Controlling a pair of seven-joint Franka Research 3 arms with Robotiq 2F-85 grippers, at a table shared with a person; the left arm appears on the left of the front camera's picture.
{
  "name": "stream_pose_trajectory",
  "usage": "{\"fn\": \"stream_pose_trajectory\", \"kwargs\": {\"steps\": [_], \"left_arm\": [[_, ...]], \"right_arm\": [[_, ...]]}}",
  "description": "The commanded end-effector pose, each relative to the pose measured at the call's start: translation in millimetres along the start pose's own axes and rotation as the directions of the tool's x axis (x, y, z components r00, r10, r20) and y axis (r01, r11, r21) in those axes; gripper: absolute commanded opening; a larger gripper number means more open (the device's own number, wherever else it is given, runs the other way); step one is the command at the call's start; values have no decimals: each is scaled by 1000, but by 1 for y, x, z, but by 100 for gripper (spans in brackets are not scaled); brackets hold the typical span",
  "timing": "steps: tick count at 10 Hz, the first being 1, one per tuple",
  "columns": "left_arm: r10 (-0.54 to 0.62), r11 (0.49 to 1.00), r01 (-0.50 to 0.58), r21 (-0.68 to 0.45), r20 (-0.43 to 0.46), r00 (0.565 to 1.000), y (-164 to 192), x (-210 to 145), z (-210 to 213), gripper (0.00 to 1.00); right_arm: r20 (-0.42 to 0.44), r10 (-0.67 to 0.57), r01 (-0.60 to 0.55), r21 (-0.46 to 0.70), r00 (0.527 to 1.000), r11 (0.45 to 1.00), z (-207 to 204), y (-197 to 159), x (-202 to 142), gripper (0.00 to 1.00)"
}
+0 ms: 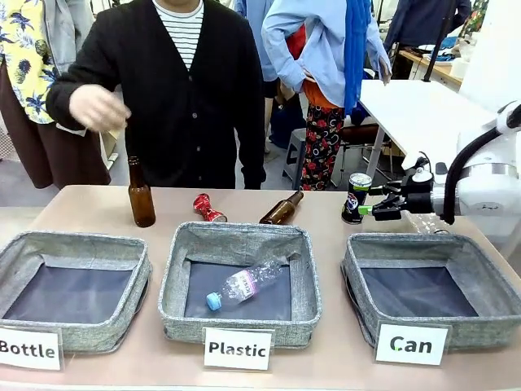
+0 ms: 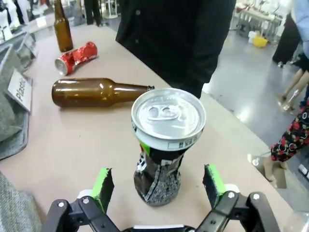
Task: Sort the can waste into the basket.
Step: Pick up the can waste from the table and place it in the right Fabric basket.
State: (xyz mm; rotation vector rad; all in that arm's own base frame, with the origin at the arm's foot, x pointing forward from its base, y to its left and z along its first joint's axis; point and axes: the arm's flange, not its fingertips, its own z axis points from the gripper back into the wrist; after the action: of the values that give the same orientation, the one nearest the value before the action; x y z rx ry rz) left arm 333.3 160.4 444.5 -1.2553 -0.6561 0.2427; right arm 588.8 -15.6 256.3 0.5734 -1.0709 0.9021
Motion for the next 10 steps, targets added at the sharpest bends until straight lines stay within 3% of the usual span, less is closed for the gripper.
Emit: {"fn": "stream_pose_trajectory", "kwargs": {"steps": [1,5,8,9,10], "left_arm": [[-23,1000,23,-10,-2,1000,1,-1,0,100],[-23,1000,23,-10,-2,1000,1,-1,0,100],[-23,1000,23,-10,-2,1000,1,-1,0,100],[-23,1000,23,-10,-2,1000,1,-1,0,100],[-23,1000,23,-10,-2,1000,1,-1,0,100]], "right_arm": [[66,24,-22,-30,998,999,-14,-2,-4,100],[103,-40,40,4,994,999,-27,-2,-3,100],[105,-74,71,35,992,997,-29,-1,0,11],[103,-74,70,36,992,997,-29,0,0,0],[101,-71,68,31,992,997,-28,0,0,0]]}}
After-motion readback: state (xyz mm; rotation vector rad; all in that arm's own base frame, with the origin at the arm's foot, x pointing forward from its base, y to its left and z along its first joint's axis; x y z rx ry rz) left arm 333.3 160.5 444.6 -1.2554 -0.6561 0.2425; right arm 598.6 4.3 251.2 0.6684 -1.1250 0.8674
